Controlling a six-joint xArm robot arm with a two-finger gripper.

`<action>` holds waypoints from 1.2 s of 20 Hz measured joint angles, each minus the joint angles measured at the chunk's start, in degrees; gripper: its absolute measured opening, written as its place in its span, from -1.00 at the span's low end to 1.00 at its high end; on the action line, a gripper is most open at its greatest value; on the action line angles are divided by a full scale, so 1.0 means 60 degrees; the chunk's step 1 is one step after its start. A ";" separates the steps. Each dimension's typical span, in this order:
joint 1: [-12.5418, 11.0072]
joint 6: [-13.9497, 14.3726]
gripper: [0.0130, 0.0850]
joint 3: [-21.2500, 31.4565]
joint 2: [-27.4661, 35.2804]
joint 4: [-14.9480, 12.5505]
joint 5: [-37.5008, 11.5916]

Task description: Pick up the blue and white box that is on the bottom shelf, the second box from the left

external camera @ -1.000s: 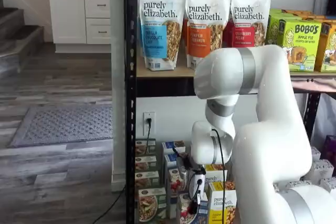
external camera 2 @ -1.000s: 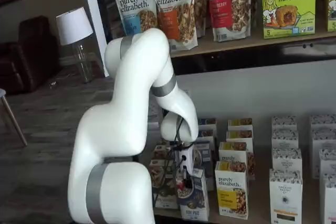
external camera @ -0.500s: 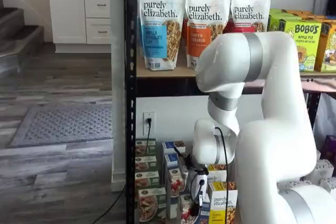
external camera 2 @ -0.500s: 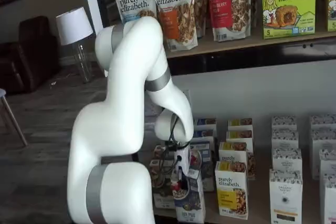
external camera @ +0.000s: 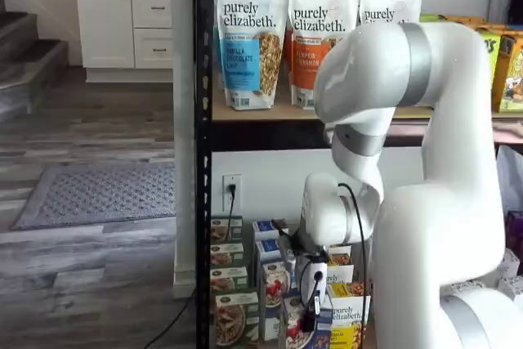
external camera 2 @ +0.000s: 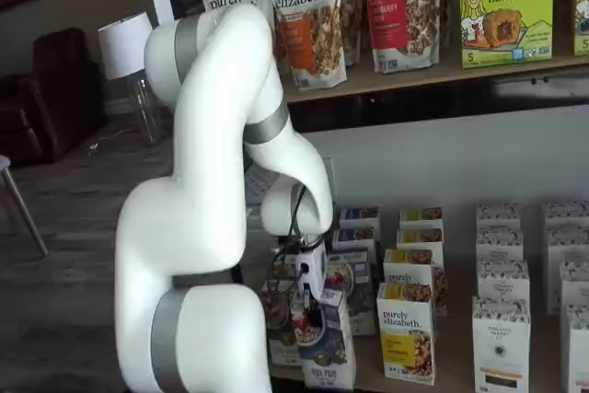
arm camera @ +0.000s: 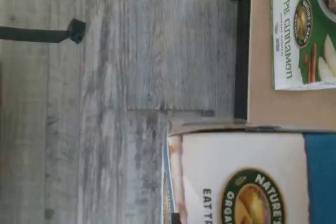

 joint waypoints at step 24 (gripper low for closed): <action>0.0655 0.0990 0.00 0.2319 -0.4121 -0.0298 0.2101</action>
